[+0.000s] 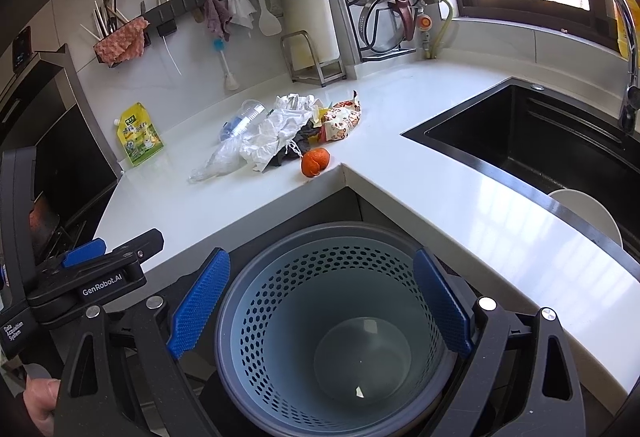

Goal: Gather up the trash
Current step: 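Reach the right tool to the orange peel and close on it while the left tool approaches the plastic bag, then grasp the clear plastic bag with the left tool while the right tool lifts the orange peel, then carry both items over the basket and open both tools to drop them, then move both tools back over the countertop toward the remaining trash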

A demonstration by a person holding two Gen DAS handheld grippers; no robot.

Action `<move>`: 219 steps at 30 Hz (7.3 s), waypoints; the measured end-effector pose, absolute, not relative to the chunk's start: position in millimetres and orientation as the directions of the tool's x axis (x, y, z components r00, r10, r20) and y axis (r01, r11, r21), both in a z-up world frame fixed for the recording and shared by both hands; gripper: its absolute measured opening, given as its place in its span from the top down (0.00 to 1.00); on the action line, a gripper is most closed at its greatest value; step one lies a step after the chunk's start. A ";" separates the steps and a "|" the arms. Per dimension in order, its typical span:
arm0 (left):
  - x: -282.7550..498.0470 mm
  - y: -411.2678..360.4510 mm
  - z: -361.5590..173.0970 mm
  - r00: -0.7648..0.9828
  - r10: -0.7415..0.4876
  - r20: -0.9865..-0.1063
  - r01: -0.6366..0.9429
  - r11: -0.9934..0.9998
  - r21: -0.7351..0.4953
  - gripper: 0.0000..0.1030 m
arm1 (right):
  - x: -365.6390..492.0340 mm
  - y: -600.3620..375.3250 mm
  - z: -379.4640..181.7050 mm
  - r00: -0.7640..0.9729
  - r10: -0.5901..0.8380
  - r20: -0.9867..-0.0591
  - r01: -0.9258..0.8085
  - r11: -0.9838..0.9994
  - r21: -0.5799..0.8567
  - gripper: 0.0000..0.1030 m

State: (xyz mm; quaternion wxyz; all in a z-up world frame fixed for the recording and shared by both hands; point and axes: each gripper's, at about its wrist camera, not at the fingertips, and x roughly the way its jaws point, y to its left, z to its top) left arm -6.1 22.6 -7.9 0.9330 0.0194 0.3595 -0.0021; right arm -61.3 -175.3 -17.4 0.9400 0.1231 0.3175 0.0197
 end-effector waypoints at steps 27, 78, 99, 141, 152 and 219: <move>113.6 36.4 -26.8 0.755 0.029 -0.655 0.009 0.998 0.054 0.06 | 89.5 -168.7 -51.4 0.773 0.071 -0.631 0.029 0.989 0.148 0.14; 222.6 18.2 -33.4 0.659 -0.057 -0.750 0.037 0.998 -0.043 0.06 | 90.4 -186.7 -51.8 0.788 0.143 -0.599 0.002 0.972 0.235 0.76; 185.3 31.3 -32.2 0.670 -0.136 -0.729 0.093 0.991 -0.099 0.80 | 65.6 -196.3 -49.0 0.796 0.149 -0.587 0.017 0.963 0.268 0.76; -40.8 -55.4 -64.9 0.617 -0.205 -0.760 0.333 0.943 0.016 0.80 | -84.5 -207.8 -85.7 0.699 0.184 -0.691 0.021 0.961 0.277 0.75; -38.3 -54.8 -77.9 0.581 -0.199 -0.789 0.336 0.942 0.010 0.80 | -86.3 -203.6 -87.9 0.692 0.186 -0.698 0.015 0.963 0.271 0.75; -28.8 -15.1 -51.5 0.671 -0.185 -0.718 0.269 0.963 0.004 0.13 | -70.8 -188.8 -75.3 0.713 0.136 -0.688 0.032 0.974 0.225 0.29</move>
